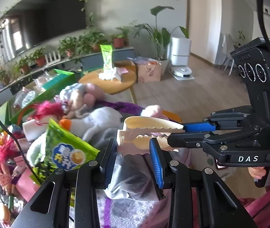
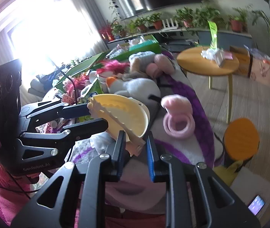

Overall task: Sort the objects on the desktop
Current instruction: 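Lift the dumpling toy up off the pile with the right gripper, then carry the dumpling toy with the right gripper toward the green box, then lower the beige dumpling toy into the green box and open the right gripper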

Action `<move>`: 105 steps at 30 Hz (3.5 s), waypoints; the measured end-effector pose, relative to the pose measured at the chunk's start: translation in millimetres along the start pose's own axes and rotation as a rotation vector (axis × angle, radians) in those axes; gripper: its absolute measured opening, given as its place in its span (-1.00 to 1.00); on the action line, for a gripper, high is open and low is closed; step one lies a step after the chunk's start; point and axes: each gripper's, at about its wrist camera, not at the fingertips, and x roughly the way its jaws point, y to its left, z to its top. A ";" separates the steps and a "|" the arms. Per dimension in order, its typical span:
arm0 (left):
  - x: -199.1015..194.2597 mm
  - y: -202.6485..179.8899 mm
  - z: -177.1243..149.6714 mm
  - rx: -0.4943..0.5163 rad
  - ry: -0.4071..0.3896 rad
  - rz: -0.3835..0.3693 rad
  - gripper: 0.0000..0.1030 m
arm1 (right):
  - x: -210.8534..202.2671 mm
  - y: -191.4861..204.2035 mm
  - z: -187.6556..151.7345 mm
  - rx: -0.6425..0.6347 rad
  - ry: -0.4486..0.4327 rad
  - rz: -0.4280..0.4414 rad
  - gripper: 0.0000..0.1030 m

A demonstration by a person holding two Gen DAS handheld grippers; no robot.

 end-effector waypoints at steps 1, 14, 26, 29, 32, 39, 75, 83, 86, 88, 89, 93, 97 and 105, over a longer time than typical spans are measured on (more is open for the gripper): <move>-2.6 2.2 0.5 -0.006 -0.008 0.006 -0.32 | -1.2 2.8 2.8 -0.012 -0.004 0.002 -0.59; -24.6 36.5 4.9 -0.077 -0.069 0.070 -0.32 | 6.9 33.6 28.3 -0.108 -0.012 0.037 -0.59; -38.0 65.2 6.1 -0.139 -0.102 0.123 -0.32 | 24.1 54.1 51.3 -0.160 -0.002 0.070 -0.59; -40.3 73.6 6.4 -0.163 -0.107 0.141 -0.32 | 28.9 61.4 57.5 -0.182 -0.002 0.078 -0.59; -43.3 81.9 6.7 -0.183 -0.114 0.164 -0.32 | 33.5 69.4 63.5 -0.203 -0.002 0.085 -0.59; -49.4 101.1 8.7 -0.228 -0.133 0.205 -0.32 | 47.4 84.8 77.6 -0.240 0.001 0.099 -0.59; -51.2 188.1 43.3 -0.305 -0.191 0.314 -0.32 | 99.7 126.3 158.2 -0.343 -0.036 0.106 -0.58; -42.4 208.0 53.1 -0.298 -0.175 0.325 -0.32 | 116.3 130.4 176.9 -0.357 -0.030 0.092 -0.58; -39.4 214.9 59.0 -0.289 -0.172 0.336 -0.32 | 121.9 132.6 184.3 -0.361 -0.031 0.086 -0.58; -38.0 219.7 60.9 -0.286 -0.173 0.336 -0.32 | 125.3 133.6 189.5 -0.364 -0.034 0.081 -0.58; -37.6 221.6 61.4 -0.286 -0.173 0.334 -0.32 | 126.7 133.7 191.5 -0.364 -0.034 0.080 -0.58; -32.9 233.2 68.4 -0.288 -0.166 0.328 -0.32 | 135.6 133.6 200.6 -0.353 -0.035 0.078 -0.57; -28.7 244.2 76.5 -0.281 -0.155 0.332 -0.32 | 145.4 132.9 211.7 -0.325 -0.034 0.083 -0.57; -16.3 264.6 91.2 -0.255 -0.128 0.346 -0.32 | 165.6 130.4 229.9 -0.264 -0.030 0.098 -0.54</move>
